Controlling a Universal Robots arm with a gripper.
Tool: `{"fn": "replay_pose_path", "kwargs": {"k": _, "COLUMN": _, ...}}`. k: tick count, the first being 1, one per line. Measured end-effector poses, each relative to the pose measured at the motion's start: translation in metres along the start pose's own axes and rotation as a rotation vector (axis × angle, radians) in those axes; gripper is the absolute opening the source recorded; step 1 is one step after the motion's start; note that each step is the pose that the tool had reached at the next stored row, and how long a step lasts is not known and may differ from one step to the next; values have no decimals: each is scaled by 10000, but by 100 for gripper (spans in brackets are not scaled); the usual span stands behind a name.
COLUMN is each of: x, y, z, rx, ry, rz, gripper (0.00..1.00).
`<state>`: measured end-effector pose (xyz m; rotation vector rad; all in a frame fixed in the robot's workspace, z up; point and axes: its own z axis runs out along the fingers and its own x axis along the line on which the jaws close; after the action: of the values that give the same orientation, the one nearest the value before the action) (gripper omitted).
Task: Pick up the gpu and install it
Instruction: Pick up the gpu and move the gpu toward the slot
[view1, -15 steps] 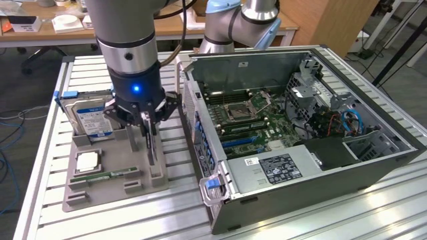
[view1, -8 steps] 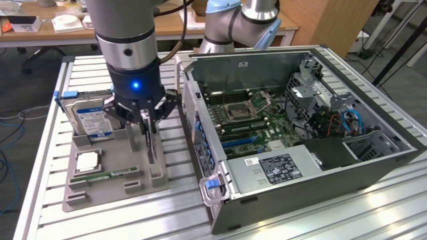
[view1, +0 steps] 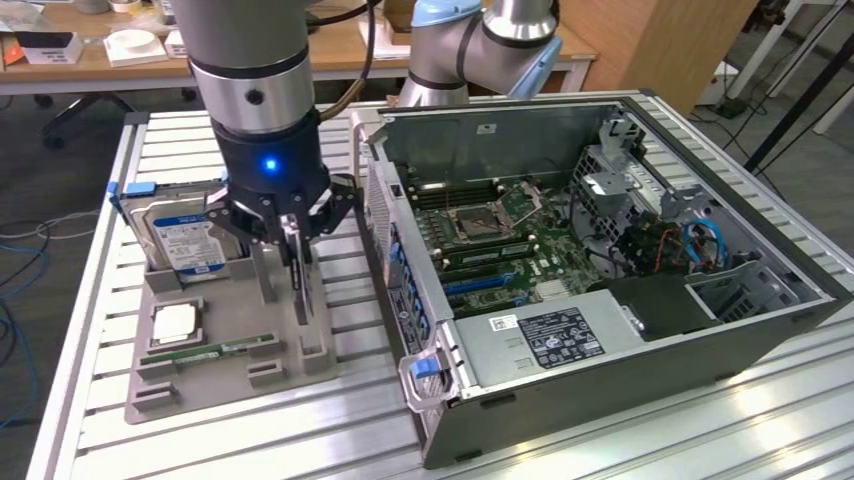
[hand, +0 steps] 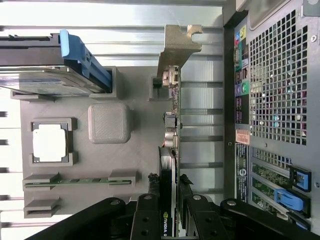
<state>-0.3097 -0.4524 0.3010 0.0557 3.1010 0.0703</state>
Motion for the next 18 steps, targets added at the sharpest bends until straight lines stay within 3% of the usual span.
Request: {"fn": "replay_pose_path", "kwargs": {"k": 18, "x": -4, "y": 5, "z": -108, "rx": 4, "ry": -1, "rz": 2, "gripper": 26}}
